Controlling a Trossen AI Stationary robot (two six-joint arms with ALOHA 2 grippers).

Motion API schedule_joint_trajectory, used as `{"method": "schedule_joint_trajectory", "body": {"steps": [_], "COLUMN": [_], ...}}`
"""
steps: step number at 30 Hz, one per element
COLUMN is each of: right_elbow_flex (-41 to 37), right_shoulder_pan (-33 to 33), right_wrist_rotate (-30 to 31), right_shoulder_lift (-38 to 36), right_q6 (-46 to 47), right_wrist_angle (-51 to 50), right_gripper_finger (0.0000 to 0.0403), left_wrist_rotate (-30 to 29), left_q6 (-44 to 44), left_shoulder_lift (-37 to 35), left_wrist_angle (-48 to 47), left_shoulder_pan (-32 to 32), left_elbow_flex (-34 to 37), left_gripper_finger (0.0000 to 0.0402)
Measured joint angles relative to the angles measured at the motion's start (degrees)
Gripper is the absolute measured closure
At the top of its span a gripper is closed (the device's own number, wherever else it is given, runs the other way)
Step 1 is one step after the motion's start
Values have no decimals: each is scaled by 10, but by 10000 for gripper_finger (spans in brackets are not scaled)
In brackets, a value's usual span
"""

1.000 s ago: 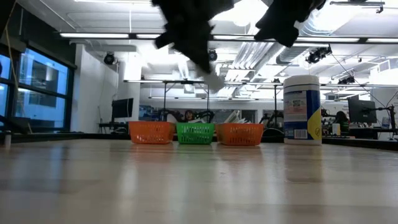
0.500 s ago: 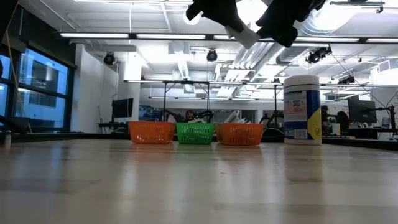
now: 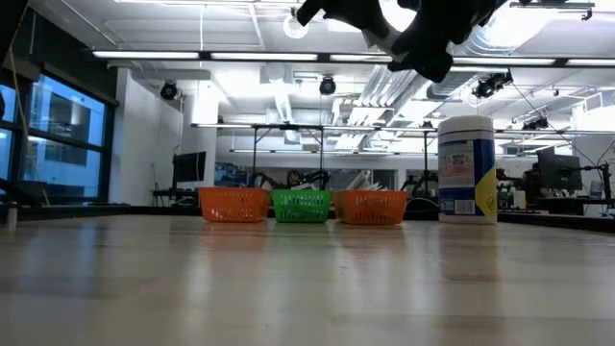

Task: Pick & Place First Aid Supplies
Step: Put the bandage pack into the right orange bin

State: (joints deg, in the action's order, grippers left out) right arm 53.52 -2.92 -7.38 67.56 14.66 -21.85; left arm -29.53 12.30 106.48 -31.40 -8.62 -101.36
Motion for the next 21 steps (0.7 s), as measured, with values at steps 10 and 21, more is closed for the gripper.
{"method": "schedule_joint_trajectory", "body": {"steps": [10, 21], "right_elbow_flex": [0, 0], "right_shoulder_pan": [0, -5], "right_wrist_rotate": [1, 0], "right_shoulder_lift": [-4, -5], "right_q6": [-10, -18], "right_wrist_angle": [13, 20], "right_gripper_finger": [328, 401], "left_wrist_rotate": [0, 0], "left_q6": [1, -1], "left_shoulder_lift": [0, 0], "left_wrist_angle": [-16, -17], "left_shoulder_pan": [0, 0], "left_elbow_flex": [0, 0], "left_gripper_finger": [401, 395]}}
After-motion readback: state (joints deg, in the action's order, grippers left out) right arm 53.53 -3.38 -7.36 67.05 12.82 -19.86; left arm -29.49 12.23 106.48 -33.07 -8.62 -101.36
